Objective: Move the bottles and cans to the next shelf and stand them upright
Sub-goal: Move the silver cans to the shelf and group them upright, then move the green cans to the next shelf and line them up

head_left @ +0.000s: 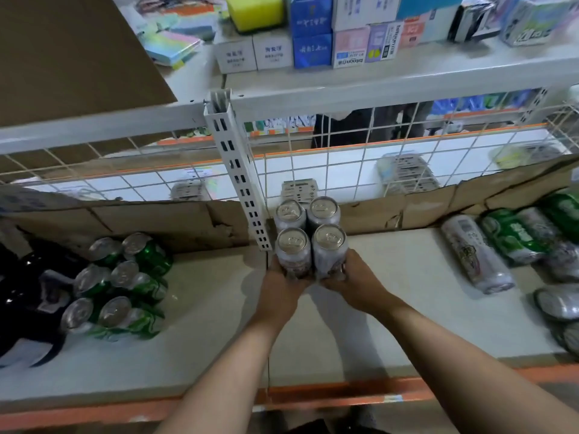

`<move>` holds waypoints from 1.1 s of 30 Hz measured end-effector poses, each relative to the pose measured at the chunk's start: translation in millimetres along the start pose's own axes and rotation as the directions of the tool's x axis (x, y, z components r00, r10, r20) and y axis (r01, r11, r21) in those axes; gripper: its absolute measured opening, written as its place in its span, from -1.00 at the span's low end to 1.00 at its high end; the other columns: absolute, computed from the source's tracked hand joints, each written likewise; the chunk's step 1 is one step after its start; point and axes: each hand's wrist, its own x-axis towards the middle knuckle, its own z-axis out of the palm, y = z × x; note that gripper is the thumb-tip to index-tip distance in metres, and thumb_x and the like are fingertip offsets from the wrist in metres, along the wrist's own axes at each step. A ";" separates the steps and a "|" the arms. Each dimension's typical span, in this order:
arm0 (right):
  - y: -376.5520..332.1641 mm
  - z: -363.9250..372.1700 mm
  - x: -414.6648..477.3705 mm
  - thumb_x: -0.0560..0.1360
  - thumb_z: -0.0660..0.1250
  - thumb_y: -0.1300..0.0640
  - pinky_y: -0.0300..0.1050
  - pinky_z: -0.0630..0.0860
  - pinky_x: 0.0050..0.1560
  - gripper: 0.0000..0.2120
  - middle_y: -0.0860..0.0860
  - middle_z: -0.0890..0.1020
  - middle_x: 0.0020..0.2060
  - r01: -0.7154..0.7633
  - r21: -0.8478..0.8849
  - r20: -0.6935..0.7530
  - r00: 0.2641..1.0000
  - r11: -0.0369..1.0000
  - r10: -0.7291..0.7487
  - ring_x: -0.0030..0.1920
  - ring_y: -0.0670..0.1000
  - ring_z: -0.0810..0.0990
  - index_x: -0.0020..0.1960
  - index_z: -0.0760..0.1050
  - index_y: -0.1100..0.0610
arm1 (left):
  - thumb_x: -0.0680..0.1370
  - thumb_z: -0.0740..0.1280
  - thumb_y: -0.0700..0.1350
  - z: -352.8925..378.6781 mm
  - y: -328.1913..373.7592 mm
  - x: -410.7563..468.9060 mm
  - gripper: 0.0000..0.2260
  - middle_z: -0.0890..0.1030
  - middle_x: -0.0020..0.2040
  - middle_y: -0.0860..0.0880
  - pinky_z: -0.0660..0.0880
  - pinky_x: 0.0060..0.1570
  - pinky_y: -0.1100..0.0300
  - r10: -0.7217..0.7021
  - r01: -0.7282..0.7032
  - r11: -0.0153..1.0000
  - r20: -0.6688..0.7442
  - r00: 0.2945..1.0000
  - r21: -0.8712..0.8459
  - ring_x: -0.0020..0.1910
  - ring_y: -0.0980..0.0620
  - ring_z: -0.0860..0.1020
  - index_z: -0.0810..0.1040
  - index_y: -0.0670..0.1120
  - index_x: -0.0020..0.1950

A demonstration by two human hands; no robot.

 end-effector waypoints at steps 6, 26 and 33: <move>-20.0 -5.1 -12.5 0.19 0.67 0.09 0.12 0.64 0.14 -0.35 -0.09 0.66 0.16 -0.044 0.067 -0.060 0.997 0.997 0.048 0.18 -0.08 0.64 0.23 0.54 -0.07 | 0.37 0.64 -0.26 -15.8 25.5 -9.9 -0.36 0.65 0.28 0.02 0.59 0.22 -0.03 0.123 -0.126 0.992 0.102 0.987 0.019 0.29 0.01 0.61 0.53 0.09 0.37; -4.0 -148.3 -141.9 0.44 0.56 0.05 -0.11 0.36 0.34 -0.35 -0.01 0.49 0.31 -0.249 -0.056 -0.595 0.786 0.967 0.168 0.34 -0.01 0.47 0.44 0.38 0.11 | 0.46 0.52 0.07 73.6 109.2 -48.3 -0.49 0.55 0.30 0.25 0.38 0.41 0.22 0.326 -0.464 0.871 0.516 0.792 0.162 0.34 0.27 0.47 0.45 0.18 0.37; 74.1 -268.2 -171.2 0.45 0.53 0.07 0.02 0.41 0.31 -0.37 0.09 0.50 0.31 -0.373 -0.029 -0.710 0.661 0.927 0.244 0.31 0.09 0.47 0.43 0.36 0.13 | 0.48 0.54 0.06 222.5 114.4 -35.5 -0.51 0.50 0.26 0.37 0.34 0.35 0.30 0.177 -0.378 0.896 0.591 0.787 0.234 0.27 0.48 0.40 0.45 0.20 0.35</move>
